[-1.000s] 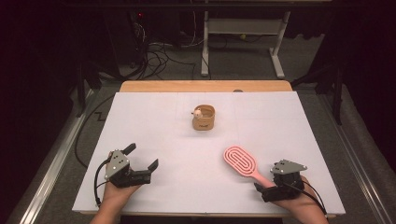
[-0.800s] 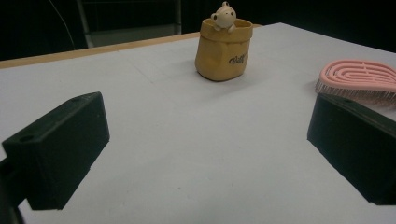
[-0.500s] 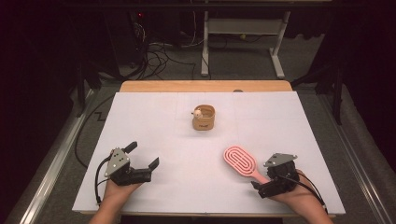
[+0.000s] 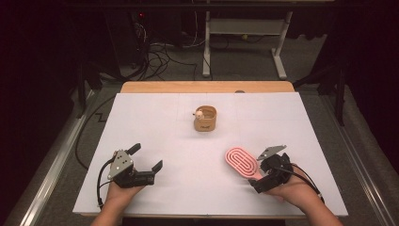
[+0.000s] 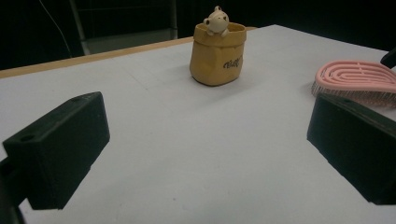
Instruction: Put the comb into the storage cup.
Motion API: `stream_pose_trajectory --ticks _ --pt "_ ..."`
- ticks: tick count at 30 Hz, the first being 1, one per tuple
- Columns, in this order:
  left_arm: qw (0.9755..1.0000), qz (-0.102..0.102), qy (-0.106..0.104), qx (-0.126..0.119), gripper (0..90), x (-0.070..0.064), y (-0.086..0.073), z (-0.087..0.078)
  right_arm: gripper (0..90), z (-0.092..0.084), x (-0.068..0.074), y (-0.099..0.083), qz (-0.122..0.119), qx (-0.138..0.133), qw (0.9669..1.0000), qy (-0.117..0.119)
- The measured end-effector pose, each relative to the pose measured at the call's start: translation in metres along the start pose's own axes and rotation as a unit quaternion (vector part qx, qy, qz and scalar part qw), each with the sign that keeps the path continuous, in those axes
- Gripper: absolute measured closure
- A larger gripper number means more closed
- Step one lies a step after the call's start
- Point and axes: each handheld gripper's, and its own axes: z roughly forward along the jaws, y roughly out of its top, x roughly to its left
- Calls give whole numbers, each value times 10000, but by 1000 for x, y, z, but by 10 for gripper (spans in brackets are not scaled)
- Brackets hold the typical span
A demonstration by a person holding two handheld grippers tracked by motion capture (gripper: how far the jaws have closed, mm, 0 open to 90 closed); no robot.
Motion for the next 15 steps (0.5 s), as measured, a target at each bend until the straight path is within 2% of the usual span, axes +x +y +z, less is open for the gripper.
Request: stream_pose_trajectory --ticks 10,15 --pt "10000 -17 -53 43 0 0 -1 1 2 11 8 22 -309 217 9993 35" --pt "10000 -55 -48 42 0 1 -1 0 2 15 8 34 -343 359 9988 29"
